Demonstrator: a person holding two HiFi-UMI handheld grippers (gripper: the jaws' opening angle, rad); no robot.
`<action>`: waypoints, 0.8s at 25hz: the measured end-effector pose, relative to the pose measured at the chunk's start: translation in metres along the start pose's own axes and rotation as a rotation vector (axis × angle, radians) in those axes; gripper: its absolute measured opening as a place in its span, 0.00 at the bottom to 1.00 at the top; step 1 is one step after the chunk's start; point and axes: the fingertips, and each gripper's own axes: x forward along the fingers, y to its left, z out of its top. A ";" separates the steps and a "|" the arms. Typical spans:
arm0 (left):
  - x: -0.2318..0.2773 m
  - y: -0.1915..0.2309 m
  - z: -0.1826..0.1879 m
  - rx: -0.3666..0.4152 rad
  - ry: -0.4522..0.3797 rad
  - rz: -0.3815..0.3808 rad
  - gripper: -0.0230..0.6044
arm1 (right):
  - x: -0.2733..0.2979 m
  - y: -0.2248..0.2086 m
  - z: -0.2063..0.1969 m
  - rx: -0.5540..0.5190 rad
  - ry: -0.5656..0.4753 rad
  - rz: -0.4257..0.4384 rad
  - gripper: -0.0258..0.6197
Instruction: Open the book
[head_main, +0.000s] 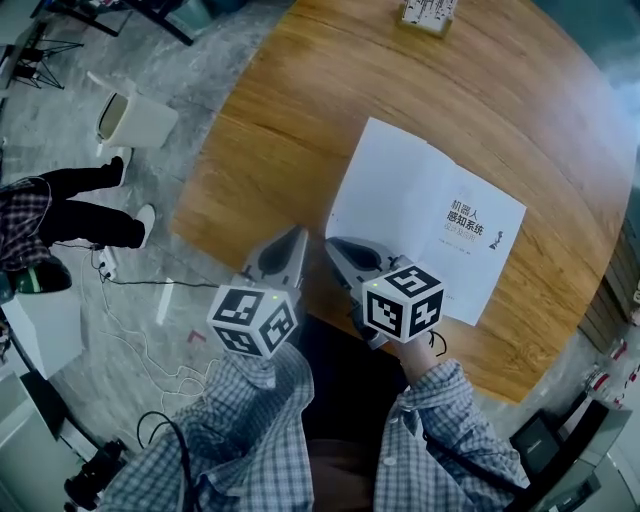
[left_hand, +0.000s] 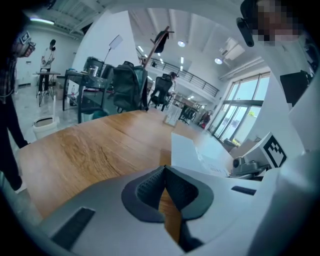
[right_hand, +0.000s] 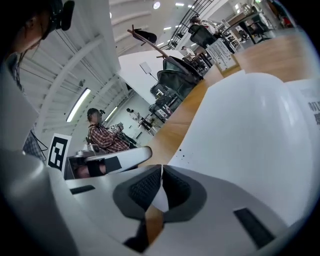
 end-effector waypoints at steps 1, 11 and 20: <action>-0.001 0.001 0.001 -0.003 -0.002 0.002 0.05 | 0.002 -0.002 -0.001 0.008 0.001 -0.004 0.07; -0.009 -0.017 0.008 0.033 -0.011 -0.053 0.05 | 0.007 -0.009 0.000 0.051 -0.036 -0.085 0.07; -0.010 -0.050 0.023 0.079 -0.041 -0.110 0.05 | -0.040 -0.008 0.035 -0.046 -0.186 -0.156 0.07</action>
